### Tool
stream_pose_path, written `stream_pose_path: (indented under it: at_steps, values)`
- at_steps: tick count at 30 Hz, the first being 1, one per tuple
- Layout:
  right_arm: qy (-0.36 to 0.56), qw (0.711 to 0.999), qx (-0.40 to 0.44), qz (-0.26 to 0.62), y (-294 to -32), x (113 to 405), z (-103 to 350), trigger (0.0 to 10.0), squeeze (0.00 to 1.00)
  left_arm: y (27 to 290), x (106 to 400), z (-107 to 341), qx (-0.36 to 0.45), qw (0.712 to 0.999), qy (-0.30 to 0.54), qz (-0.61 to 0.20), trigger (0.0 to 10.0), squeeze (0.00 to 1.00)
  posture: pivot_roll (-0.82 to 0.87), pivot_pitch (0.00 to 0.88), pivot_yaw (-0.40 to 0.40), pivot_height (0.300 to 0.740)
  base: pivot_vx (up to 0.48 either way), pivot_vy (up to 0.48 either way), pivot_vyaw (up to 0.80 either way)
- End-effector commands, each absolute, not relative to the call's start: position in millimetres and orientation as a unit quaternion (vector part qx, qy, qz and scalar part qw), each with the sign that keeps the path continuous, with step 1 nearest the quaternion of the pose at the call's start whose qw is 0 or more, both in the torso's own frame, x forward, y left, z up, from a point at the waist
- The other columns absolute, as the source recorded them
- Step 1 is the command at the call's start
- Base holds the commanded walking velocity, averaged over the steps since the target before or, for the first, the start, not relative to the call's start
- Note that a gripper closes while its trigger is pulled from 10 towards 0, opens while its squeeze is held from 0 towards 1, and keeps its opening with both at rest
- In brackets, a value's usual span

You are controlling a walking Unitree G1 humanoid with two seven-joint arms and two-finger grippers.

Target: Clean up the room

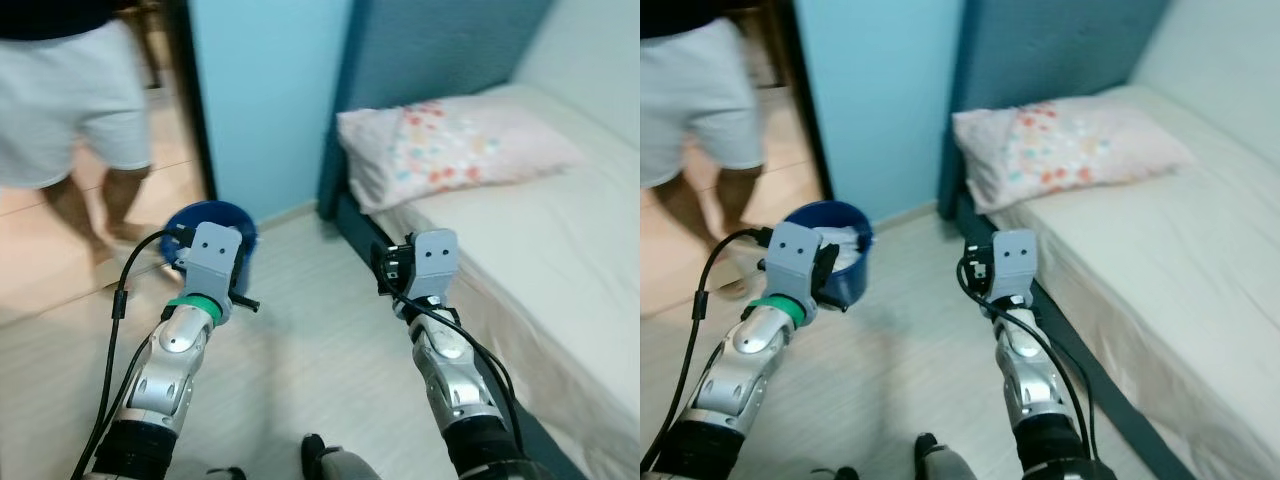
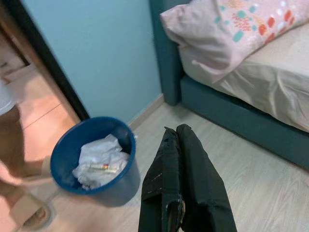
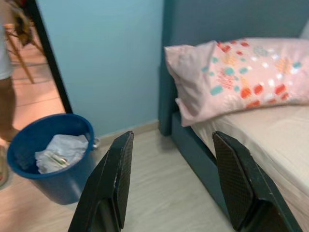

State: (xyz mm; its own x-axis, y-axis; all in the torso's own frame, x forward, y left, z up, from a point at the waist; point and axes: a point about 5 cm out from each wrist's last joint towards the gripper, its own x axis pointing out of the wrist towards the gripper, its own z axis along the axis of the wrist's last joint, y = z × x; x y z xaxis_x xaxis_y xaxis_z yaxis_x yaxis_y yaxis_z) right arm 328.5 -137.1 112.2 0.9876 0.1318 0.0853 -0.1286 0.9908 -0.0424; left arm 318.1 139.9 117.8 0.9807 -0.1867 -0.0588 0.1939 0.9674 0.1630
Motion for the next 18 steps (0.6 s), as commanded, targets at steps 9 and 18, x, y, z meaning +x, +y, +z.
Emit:
stream_pose_path:
  at_steps: [9, 18]
  values:
    - [-0.033, 0.997, -0.013, 0.066, -137.2, 327.2, 106.9, 10.0, 0.00, 139.0, 316.5, 110.4, 0.084, 0.991, 0.039, -0.101, 10.0, 0.00, 0.02, 0.074, 0.038, 0.726, 0.000, 0.000, -0.80]
    - [-0.033, 0.997, -0.013, 0.066, -136.9, 327.1, 106.8, 10.0, 0.00, 138.9, 316.6, 110.3, 0.084, 0.990, 0.039, -0.102, 10.0, 0.00, 0.02, 0.075, 0.039, 0.726, 0.000, 0.000, -0.80]
